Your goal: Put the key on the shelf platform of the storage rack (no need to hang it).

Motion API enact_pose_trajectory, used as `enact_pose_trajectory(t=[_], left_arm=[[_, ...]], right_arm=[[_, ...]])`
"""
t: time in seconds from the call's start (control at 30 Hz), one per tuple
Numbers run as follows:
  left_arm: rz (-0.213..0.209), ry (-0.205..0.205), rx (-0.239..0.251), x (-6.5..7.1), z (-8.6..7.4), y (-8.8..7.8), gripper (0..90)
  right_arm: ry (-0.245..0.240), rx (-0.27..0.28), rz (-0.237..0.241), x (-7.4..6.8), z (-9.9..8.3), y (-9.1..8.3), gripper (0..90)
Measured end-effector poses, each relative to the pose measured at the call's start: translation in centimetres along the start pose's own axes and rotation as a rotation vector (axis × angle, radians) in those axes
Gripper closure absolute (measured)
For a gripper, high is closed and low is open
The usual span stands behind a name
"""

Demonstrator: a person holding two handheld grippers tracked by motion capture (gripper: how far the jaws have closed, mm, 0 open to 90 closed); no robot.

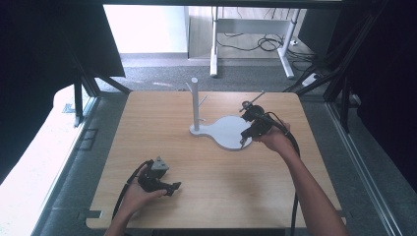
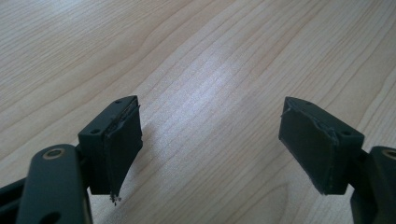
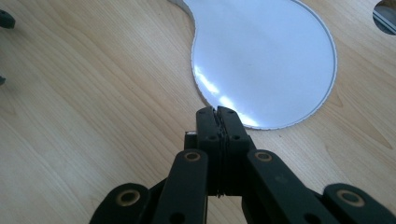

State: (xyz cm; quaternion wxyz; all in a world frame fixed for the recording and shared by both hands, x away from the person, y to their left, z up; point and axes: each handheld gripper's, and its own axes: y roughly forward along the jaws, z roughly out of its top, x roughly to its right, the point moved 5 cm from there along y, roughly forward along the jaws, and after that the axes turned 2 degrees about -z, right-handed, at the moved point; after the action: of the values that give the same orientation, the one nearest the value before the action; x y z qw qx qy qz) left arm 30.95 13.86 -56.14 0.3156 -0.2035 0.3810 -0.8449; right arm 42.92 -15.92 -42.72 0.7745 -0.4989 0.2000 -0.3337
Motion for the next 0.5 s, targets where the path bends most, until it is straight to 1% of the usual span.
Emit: enact_pose_trajectory(t=[0.23, 0.27, 0.33, 0.5], left_arm=[[0.000, 0.003, -0.001, 0.0, 0.0, 0.0, 21.6], [0.000, 0.012, 0.001, 0.0, 0.0, 0.0, 21.6], [0.000, 0.011, -0.001, 0.0, 0.0, 0.0, 21.6], [-0.001, 0.009, 0.000, -0.1, 0.0, 0.0, 21.6]], right_arm=[[-0.001, 0.009, -0.005, 0.3, 0.6, 0.1, 89.6], [0.002, 0.006, -0.009, 0.3, 0.7, 0.1, 89.6], [-0.001, 0.008, -0.008, 0.4, 1.0, 0.1, 89.6], [0.009, 0.004, -0.009, 0.8, 1.5, 0.4, 89.6]])
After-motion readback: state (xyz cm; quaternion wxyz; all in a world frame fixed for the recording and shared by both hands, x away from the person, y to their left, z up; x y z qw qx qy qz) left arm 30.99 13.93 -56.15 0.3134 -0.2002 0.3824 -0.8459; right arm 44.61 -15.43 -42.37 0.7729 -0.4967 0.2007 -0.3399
